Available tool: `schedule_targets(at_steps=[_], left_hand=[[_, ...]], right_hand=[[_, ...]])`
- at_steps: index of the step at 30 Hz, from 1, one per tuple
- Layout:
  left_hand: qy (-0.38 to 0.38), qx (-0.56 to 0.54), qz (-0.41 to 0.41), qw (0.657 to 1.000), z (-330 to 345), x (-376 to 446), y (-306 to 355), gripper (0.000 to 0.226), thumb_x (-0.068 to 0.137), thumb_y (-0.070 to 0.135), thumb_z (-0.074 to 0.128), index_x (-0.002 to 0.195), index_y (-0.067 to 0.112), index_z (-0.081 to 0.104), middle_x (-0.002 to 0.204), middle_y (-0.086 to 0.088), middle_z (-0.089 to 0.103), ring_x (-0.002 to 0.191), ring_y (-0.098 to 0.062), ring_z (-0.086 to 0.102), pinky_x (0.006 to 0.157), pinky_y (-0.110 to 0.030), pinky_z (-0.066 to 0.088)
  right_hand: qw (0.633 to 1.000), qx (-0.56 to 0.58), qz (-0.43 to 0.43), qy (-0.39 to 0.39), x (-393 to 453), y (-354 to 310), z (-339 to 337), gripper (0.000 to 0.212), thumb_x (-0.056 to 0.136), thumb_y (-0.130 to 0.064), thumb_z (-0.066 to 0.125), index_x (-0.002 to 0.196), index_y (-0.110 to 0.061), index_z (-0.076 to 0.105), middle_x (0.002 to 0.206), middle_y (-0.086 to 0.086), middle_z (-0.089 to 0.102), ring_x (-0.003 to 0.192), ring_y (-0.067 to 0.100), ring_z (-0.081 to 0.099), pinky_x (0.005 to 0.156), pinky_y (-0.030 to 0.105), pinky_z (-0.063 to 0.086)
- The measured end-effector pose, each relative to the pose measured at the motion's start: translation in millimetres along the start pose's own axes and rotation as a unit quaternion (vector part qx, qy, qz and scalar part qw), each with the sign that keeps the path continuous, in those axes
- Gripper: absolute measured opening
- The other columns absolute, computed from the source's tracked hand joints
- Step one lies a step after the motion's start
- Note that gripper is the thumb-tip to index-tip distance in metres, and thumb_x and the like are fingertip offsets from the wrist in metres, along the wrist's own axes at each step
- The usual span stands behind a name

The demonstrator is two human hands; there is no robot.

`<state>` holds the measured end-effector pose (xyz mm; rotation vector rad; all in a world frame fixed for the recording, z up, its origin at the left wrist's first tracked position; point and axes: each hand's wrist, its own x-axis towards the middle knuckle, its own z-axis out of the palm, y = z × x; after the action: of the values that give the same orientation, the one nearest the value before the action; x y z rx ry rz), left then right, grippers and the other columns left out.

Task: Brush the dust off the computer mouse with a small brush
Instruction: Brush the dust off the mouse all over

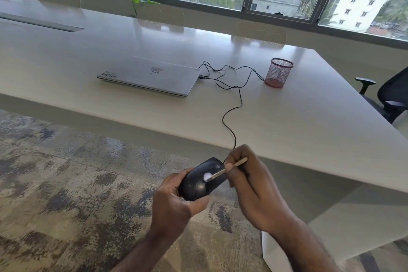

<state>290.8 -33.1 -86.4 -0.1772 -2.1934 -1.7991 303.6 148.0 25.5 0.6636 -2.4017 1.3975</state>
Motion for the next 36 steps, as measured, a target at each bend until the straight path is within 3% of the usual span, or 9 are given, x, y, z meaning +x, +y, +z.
schedule_targets(at_steps=[5, 10, 12, 14, 18, 22, 27, 31, 36], left_hand=[[-0.004, -0.008, -0.009, 1.0, -1.6, -0.4, 1.9, 0.062, 0.05, 0.039, 0.093, 0.107, 0.054, 0.074, 0.101, 0.015, 0.074, 0.088, -0.013, 0.075, 0.07, -0.019, 0.06], [0.003, -0.01, -0.014, 1.0, -1.0, 0.2, 3.5, 0.06, 0.048, 0.041, 0.091, 0.105, 0.052, 0.075, 0.1, 0.01, 0.074, 0.088, -0.013, 0.075, 0.071, -0.022, 0.061], [0.004, -0.013, -0.024, 1.0, -0.8, 1.0, 1.6, 0.061, 0.048, 0.041, 0.091, 0.107, 0.046, 0.077, 0.1, 0.005, 0.075, 0.088, -0.016, 0.076, 0.073, -0.03, 0.064], [0.002, -0.013, -0.028, 1.0, -1.8, 1.6, 0.1, 0.062, 0.049, 0.04, 0.092, 0.109, 0.041, 0.078, 0.1, 0.004, 0.076, 0.087, -0.017, 0.076, 0.073, -0.035, 0.065], [0.002, -0.001, -0.015, 1.0, -4.2, 2.5, 1.6, 0.061, 0.049, 0.039, 0.092, 0.106, 0.055, 0.075, 0.1, 0.013, 0.074, 0.087, -0.014, 0.076, 0.071, -0.029, 0.064], [0.006, 0.005, -0.014, 1.0, -2.9, 3.6, 3.9, 0.059, 0.049, 0.04, 0.09, 0.103, 0.057, 0.074, 0.099, 0.015, 0.073, 0.086, -0.012, 0.075, 0.07, -0.024, 0.062], [0.001, -0.004, -0.022, 1.0, -4.2, 4.0, 3.8, 0.057, 0.05, 0.038, 0.09, 0.103, 0.054, 0.075, 0.099, 0.013, 0.075, 0.085, -0.011, 0.076, 0.068, -0.022, 0.061], [-0.001, -0.002, -0.025, 1.0, -5.5, 4.5, 4.5, 0.06, 0.051, 0.038, 0.09, 0.108, 0.05, 0.075, 0.099, 0.012, 0.075, 0.085, -0.013, 0.076, 0.069, -0.026, 0.063], [0.002, -0.005, -0.031, 1.0, -3.9, 4.1, 5.6, 0.057, 0.05, 0.037, 0.089, 0.103, 0.051, 0.076, 0.099, 0.008, 0.076, 0.086, -0.013, 0.076, 0.069, -0.026, 0.063]], right_hand=[[0.998, 0.013, 0.0, 0.056, 3.2, -0.7, -8.7, 0.008, 0.099, -0.027, 0.047, 0.093, -0.024, 0.051, 0.075, 0.0, 0.057, 0.065, 0.023, 0.054, 0.058, 0.046, 0.047], [0.999, -0.033, -0.008, 0.024, 4.0, 2.1, -6.2, 0.009, 0.101, -0.025, 0.045, 0.093, -0.03, 0.047, 0.073, -0.015, 0.053, 0.061, 0.008, 0.048, 0.057, 0.019, 0.037], [1.0, -0.017, -0.005, 0.0, 1.9, 1.8, 1.4, 0.009, 0.101, -0.026, 0.045, 0.093, -0.03, 0.048, 0.076, -0.019, 0.055, 0.064, 0.007, 0.049, 0.059, 0.016, 0.037], [1.0, 0.0, -0.002, -0.002, 1.9, 0.2, 4.0, 0.008, 0.1, -0.028, 0.045, 0.094, -0.029, 0.049, 0.077, -0.017, 0.056, 0.066, 0.01, 0.051, 0.06, 0.02, 0.04], [0.999, 0.012, -0.007, 0.035, 10.4, -1.6, -7.3, 0.007, 0.098, -0.025, 0.046, 0.093, -0.025, 0.05, 0.077, -0.004, 0.057, 0.068, 0.019, 0.054, 0.06, 0.036, 0.046], [1.0, 0.002, -0.012, 0.004, 13.7, -2.2, -8.6, 0.007, 0.097, -0.024, 0.044, 0.095, -0.024, 0.05, 0.076, -0.004, 0.055, 0.067, 0.02, 0.052, 0.059, 0.039, 0.045], [0.999, -0.021, -0.016, -0.022, 17.1, -0.8, -7.2, 0.009, 0.099, -0.02, 0.043, 0.096, -0.026, 0.049, 0.073, -0.005, 0.051, 0.063, 0.013, 0.046, 0.057, 0.028, 0.04], [1.0, 0.003, -0.016, -0.002, 20.2, -2.6, -10.3, 0.01, 0.096, -0.017, 0.044, 0.095, -0.023, 0.051, 0.074, -0.003, 0.052, 0.065, 0.02, 0.048, 0.057, 0.038, 0.043], [0.999, -0.006, -0.017, -0.04, 23.1, -1.9, -4.0, 0.01, 0.096, -0.02, 0.042, 0.095, -0.027, 0.05, 0.075, -0.002, 0.053, 0.065, 0.018, 0.049, 0.058, 0.036, 0.044]])
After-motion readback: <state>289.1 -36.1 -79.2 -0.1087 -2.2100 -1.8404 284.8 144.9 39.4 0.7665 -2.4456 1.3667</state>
